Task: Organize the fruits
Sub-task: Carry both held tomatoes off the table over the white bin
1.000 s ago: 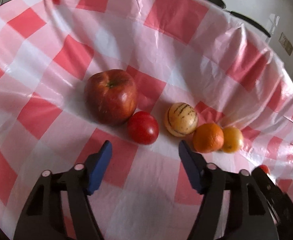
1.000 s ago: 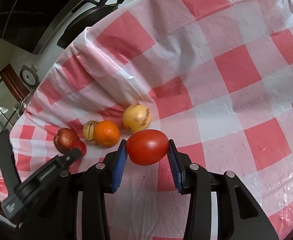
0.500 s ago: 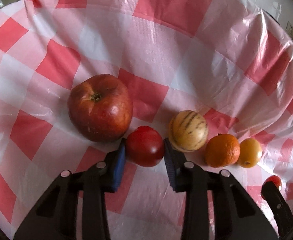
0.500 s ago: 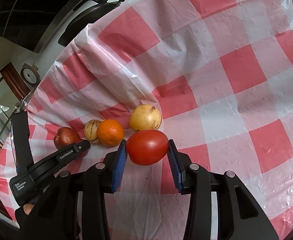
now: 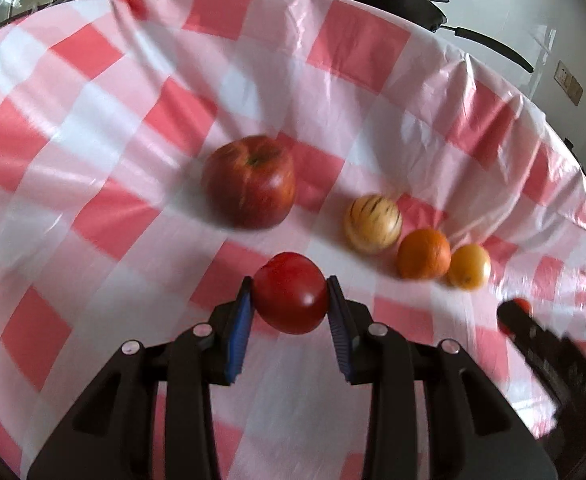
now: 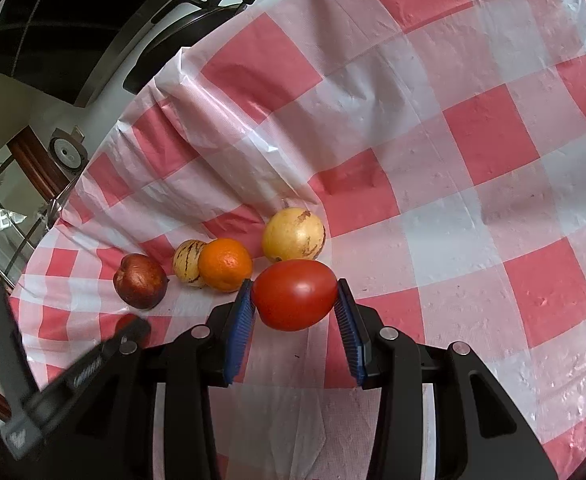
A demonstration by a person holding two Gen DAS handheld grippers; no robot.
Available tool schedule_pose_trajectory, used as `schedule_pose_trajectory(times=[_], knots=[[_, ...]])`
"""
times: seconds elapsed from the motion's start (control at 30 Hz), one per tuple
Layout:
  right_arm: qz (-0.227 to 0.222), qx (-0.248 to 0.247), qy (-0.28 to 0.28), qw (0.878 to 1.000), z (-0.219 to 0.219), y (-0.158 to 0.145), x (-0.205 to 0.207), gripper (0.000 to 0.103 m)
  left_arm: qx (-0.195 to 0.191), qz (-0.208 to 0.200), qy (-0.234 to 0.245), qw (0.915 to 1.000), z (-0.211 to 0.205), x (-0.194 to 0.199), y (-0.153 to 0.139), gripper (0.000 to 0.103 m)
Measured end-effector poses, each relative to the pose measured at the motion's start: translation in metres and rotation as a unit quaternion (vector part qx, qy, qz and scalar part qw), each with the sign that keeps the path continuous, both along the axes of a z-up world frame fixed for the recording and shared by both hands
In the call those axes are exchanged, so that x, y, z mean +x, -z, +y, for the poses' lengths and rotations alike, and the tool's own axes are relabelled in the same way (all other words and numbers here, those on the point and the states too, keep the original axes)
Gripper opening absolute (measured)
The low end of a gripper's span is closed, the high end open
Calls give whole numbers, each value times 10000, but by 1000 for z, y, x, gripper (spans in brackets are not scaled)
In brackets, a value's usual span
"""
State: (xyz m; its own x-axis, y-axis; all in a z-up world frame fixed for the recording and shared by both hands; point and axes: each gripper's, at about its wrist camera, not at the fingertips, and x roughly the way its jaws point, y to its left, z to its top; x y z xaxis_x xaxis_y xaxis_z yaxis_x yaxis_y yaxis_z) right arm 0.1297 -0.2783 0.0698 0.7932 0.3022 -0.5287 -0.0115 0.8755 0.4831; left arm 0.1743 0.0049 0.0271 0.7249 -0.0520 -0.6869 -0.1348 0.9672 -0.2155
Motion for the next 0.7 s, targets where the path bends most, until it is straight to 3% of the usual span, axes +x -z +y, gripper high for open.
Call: schedule_pose_trajectory(times=[0.37, 0.7], knots=[[-85, -23, -54, 9999, 0, -1, -2, 41, -20, -12, -35, 10000, 32, -70, 6, 36], [-278, -287, -57, 9992, 11, -8, -29, 41, -21, -116, -150, 9998, 55, -103, 4, 36]])
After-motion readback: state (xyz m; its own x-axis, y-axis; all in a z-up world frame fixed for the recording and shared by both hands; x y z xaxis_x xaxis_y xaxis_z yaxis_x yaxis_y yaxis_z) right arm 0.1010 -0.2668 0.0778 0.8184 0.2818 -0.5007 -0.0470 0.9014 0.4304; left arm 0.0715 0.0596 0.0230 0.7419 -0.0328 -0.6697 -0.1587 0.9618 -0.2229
